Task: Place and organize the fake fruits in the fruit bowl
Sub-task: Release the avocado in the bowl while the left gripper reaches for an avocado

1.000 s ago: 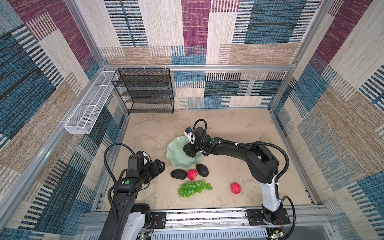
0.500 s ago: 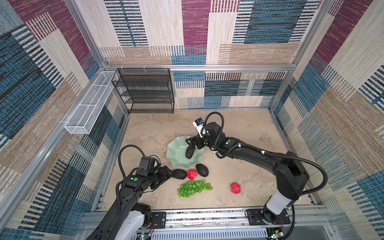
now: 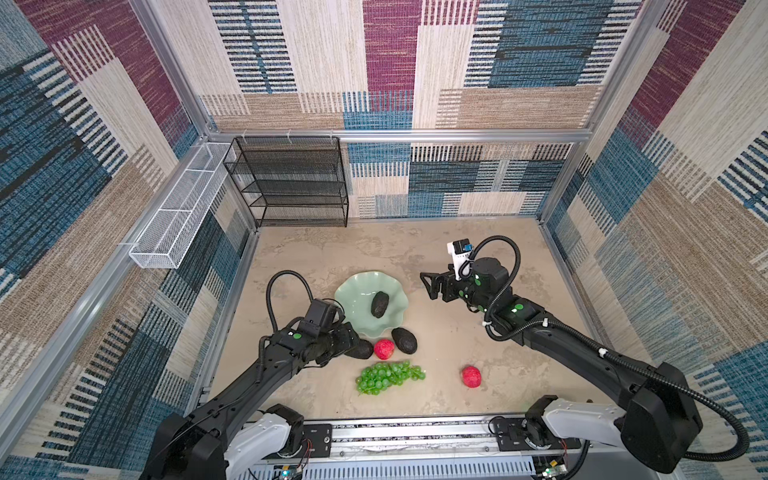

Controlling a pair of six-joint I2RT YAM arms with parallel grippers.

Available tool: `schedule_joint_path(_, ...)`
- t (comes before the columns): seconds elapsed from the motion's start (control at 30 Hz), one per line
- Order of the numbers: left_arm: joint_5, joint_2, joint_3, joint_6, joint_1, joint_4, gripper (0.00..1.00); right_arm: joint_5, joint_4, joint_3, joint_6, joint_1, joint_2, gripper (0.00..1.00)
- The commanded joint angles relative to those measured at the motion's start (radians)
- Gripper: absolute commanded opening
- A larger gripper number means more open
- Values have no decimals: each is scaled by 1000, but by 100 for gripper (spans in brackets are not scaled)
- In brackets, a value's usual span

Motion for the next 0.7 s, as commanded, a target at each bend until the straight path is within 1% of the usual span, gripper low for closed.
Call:
schedule_joint_path(0.0, -40, 46, 39, 110, -30, -8, 79, 0, 39, -11, 11, -4, -16, 100)
schedule_joint_path(0.13, -70, 127, 93, 154, -81, -66, 79, 2, 38, -13, 8, -8, -25, 100)
schedule_joint_path(0.23, -97, 155, 101, 150, -114, -91, 78, 7, 34, -18, 11, -10, -41, 100)
schedule_joint_path(0.47, -150, 144, 94, 146, -155, -129, 78, 22, 23, -26, 14, -11, -67, 100)
schedule_joint_path(0.67, -162, 213, 128, 166, -170, -126, 81, 23, 20, -24, 16, -11, -77, 100)
